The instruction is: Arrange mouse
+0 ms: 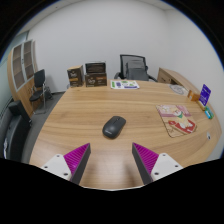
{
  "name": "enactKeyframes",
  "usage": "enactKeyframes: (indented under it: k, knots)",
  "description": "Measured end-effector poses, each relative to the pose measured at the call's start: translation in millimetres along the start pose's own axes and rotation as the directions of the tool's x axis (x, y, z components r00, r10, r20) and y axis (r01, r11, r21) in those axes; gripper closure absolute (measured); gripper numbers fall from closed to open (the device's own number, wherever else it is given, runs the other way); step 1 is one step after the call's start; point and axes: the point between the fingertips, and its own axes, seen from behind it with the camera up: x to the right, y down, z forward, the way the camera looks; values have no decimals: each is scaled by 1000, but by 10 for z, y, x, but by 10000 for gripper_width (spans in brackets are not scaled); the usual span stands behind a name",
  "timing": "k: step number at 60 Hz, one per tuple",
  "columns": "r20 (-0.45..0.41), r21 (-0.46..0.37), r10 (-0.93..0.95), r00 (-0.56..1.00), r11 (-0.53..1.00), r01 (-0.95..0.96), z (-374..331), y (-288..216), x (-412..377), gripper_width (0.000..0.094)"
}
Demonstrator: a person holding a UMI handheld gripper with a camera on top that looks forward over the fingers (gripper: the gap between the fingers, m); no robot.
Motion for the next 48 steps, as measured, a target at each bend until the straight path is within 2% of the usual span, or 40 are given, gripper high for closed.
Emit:
enactKeyframes:
  k: [19,48]
  knots:
    - [-34,-11,-11,999,1000,11,779,-137,32,69]
    - [-11,-37,-35,999,999,34,1451,-333,-54,59]
